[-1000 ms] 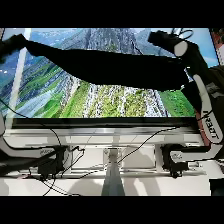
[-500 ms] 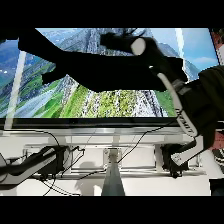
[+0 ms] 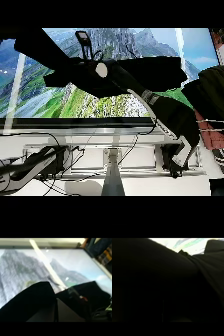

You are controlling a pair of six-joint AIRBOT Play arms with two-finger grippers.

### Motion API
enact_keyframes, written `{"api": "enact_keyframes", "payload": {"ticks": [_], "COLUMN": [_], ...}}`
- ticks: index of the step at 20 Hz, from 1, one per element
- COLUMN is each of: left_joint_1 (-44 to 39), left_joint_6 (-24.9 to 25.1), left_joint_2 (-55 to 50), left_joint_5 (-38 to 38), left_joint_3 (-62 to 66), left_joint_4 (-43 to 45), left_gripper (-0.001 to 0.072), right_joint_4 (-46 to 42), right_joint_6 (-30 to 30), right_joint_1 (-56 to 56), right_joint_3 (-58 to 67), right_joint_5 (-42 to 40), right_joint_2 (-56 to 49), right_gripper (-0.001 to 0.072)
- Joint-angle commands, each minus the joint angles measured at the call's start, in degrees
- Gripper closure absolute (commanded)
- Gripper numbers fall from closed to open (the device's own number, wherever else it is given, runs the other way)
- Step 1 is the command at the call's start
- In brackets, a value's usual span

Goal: Fold the clothes and pants, and hang the long-sleeved shirts on hangers.

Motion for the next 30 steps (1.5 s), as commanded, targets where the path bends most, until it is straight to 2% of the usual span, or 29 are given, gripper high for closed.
{"api": "enact_keyframes", "payload": {"ticks": [1, 3, 8, 12, 16, 17, 18, 19, 20, 24, 25, 27, 29, 30], "left_joint_1": [0.17, 1.95, 9.22, 10.67, 10.67, 10.67, 10.64, 10.64, 10.64, 10.51, 10.51, 10.36, 9.62, 8.85], "left_joint_6": [-7.34, -9.68, -10.36, -10.36, -10.67, -12.13, -12.90, -12.92, -12.87, -12.37, -10.16, -1.95, 1.88, 2.01], "left_joint_2": [0.07, 0.02, -0.07, -3.37, -10.62, -12.48, -14.23, -15.76, -17.22, -23.98, -25.38, -27.41, -28.61, -29.07], "left_joint_5": [-1.42, -1.42, 0.33, 8.79, 19.80, 22.29, 24.06, 25.07, 25.88, 26.47, 26.53, 27.19, 31.10, 34.34], "left_joint_3": [-2.12, -7.04, -25.14, -33.38, -33.73, -33.73, -33.73, -33.73, -33.70, -33.14, -32.85, -32.09, -31.67, -31.61], "left_joint_4": [18.60, 26.01, 25.03, 25.05, 23.56, 21.94, 19.74, 17.29, 14.49, 6.14, 3.39, -3.61, -9.33, -10.21], "left_gripper": [0.0697, 0.0700, 0.0698, 0.0685, 0.0685, 0.0676, 0.0455, 0.0111, -0.0011, -0.0013, -0.0013, -0.0013, -0.0011, -0.0009], "right_joint_4": [-3.91, -3.98, -4.00, -4.00, -4.17, -4.15, -4.24, -4.33, -4.72, -5.79, -5.79, -5.86, -5.97, -5.97], "right_joint_6": [-0.20, -0.17, -0.17, -0.17, -0.20, -0.20, -0.22, -0.24, -0.26, -0.66, -0.66, -0.68, -0.66, -0.66], "right_joint_1": [-1.05, -4.17, -11.19, -14.12, -14.34, -14.34, -14.36, -14.36, -14.40, -14.40, -14.40, -14.40, -14.40, -14.40], "right_joint_3": [0.20, 0.20, 0.17, 0.17, 0.17, 0.17, 0.17, 0.17, 0.17, 0.17, 0.17, 0.17, 0.17, 0.17], "right_joint_5": [0.37, 1.73, 7.61, 8.72, 9.18, 9.18, 9.16, 9.14, 9.11, 9.11, 9.11, 9.09, 8.85, 8.72], "right_joint_2": [-0.55, -0.52, -0.52, -0.55, -0.55, -0.55, -0.55, -0.55, -0.55, -0.55, -0.55, -0.55, -0.55, -0.55], "right_gripper": [0.0694, 0.0693, 0.0694, 0.0694, 0.0694, 0.0694, 0.0694, 0.0693, 0.0693, 0.0693, 0.0693, 0.0693, 0.0693, 0.0693]}}
